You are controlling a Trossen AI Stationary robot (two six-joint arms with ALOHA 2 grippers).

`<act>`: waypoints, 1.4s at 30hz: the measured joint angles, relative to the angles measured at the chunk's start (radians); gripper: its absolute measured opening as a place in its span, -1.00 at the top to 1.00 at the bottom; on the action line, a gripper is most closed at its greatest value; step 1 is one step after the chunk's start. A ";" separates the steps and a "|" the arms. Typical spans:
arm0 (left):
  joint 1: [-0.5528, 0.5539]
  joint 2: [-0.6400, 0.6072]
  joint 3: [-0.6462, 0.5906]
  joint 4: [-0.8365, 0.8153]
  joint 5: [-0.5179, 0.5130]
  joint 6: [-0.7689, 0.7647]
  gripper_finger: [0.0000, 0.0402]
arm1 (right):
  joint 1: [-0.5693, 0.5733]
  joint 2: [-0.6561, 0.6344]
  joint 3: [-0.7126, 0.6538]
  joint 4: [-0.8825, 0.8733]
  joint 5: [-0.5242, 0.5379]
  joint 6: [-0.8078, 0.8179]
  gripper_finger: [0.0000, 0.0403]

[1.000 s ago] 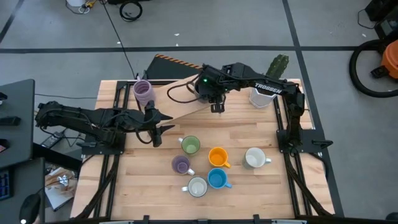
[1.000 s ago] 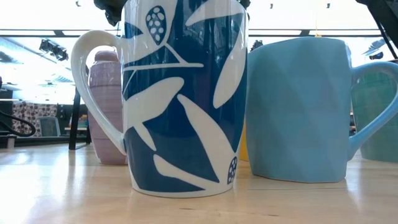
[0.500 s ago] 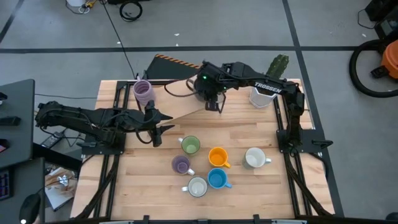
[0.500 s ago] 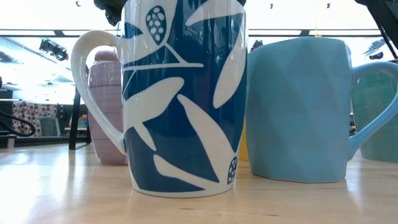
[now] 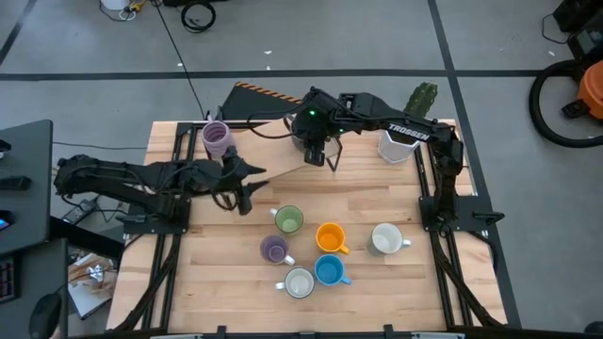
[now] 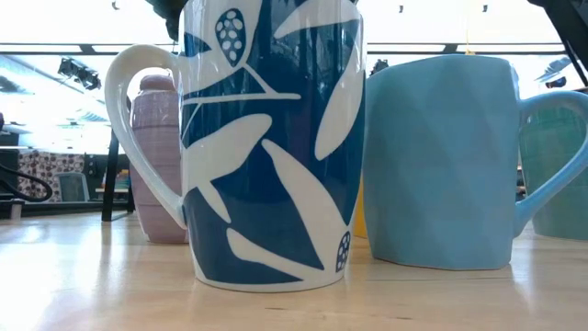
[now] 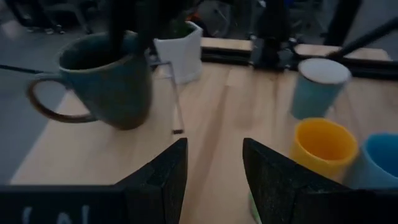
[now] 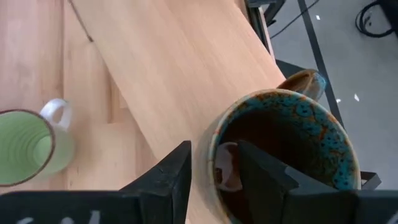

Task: Place coffee mugs
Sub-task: Put the green-brown patterned mug on the shelf

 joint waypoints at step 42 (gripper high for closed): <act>0.640 0.508 0.264 0.200 0.291 0.211 0.20 | -0.154 -0.451 -0.660 0.384 0.084 0.044 0.21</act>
